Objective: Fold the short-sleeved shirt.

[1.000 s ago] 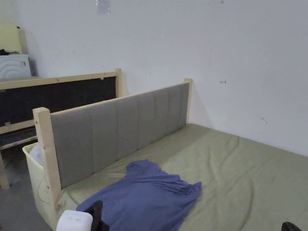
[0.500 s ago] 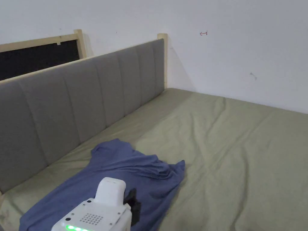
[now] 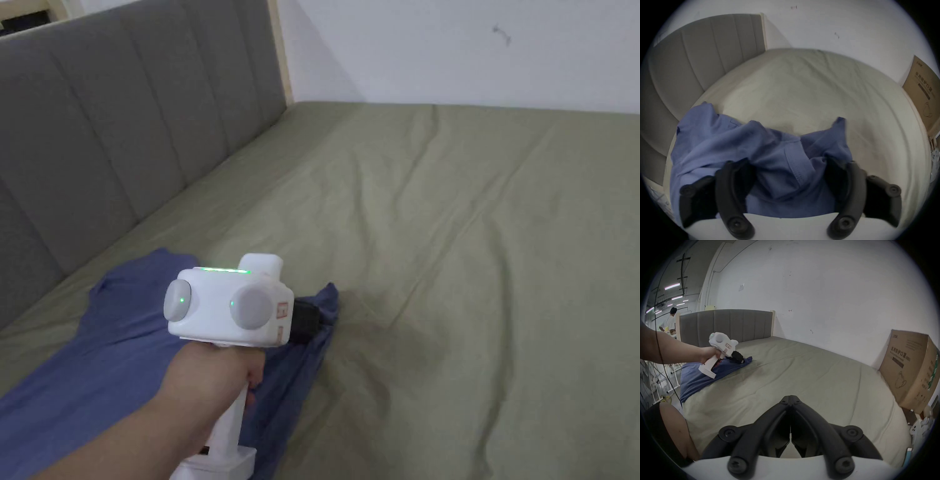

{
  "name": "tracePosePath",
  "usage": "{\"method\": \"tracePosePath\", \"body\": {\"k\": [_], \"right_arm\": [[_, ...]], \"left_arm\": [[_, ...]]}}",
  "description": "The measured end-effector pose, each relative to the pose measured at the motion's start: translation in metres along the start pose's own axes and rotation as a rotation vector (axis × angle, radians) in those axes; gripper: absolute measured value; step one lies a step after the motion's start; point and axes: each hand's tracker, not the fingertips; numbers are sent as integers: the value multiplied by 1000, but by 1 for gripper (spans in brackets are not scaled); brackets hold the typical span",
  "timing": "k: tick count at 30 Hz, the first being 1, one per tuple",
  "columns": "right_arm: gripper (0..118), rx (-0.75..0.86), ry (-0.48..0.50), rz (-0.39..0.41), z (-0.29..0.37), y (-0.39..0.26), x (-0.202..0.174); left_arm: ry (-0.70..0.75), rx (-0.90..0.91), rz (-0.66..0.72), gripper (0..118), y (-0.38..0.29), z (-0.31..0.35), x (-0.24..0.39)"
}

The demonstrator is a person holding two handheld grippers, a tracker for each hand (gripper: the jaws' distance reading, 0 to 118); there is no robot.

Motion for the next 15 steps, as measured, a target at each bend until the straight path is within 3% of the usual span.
{"method": "tracePosePath", "body": {"k": [3,4,5,6,11,13,15], "right_arm": [[0,-22,-2,-4,2,-3,-1],[0,-20,-1,-6,5,-3,-1],[0,-15,3,-13,10,-2,0],[0,-9,3,-22,14,1,1],[0,75,-13,-96,47,20,10],[0,100,-23,-139,64,24,15],[0,123,-40,-157,89,24,20]], "left_arm": [[4,21,-16,84,1,13,1],[15,57,-37,74,-3,24,4],[110,89,-46,46,-7,33,5],[43,96,-21,7,-8,41,3],[-50,161,-114,6,1,105,35],[-140,207,-77,6,7,156,72],[-217,245,-149,6,14,193,120]]}}
